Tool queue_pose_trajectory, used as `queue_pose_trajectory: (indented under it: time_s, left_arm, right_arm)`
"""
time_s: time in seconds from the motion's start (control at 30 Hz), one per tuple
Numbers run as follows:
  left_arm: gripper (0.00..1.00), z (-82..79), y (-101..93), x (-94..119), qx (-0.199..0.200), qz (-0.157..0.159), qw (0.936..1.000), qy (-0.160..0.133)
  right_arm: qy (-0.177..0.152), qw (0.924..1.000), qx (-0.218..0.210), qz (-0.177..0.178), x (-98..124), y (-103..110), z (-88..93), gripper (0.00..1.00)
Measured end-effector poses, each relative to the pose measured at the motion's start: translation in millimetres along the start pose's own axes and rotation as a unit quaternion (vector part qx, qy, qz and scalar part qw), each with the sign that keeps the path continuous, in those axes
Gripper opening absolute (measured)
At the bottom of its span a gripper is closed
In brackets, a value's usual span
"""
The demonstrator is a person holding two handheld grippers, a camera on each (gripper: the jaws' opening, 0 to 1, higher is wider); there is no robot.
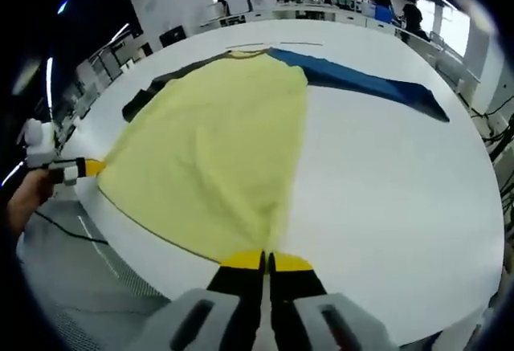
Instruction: Fold the garment on the visible template until the final outline fits inside the template.
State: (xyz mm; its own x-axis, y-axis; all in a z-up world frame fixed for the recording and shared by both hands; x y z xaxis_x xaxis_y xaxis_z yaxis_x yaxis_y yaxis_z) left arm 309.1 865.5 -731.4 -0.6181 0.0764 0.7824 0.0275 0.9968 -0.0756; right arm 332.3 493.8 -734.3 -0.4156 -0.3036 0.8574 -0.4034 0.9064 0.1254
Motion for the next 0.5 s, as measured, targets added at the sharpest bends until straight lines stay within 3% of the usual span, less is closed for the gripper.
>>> queue_pose_trajectory:
  time_s: [0.33,0.5]
  left_arm:
    - [0.00,-2.9,-4.7,8.9,0.001,0.002,1.0000,-0.003]
    - [0.00,-1.4,-14.0,13.7,-0.025,0.005,0.9996,-0.009]
  right_arm:
    - [0.002,1.0000,-0.006,0.008,1.1,0.2,2.6,0.00]
    - [0.002,0.9999,-0.004,0.016,0.8,-3.4,2.7,0.00]
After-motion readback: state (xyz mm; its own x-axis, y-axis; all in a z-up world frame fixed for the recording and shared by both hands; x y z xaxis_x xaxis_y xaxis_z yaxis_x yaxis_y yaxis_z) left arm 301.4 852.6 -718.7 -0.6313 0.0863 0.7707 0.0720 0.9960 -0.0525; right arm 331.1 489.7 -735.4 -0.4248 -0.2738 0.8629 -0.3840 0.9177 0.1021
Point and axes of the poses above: the point that each gripper's makers call its tool centre point, and the gripper's own axes: x roughly backward along the fingers, y roughly to its left, z roughly out of its underside, the point moved 5 cm from there along x, roughly backward along the fingers, and after that the axes turned 3 degrees about x, right-handed, at the moved point
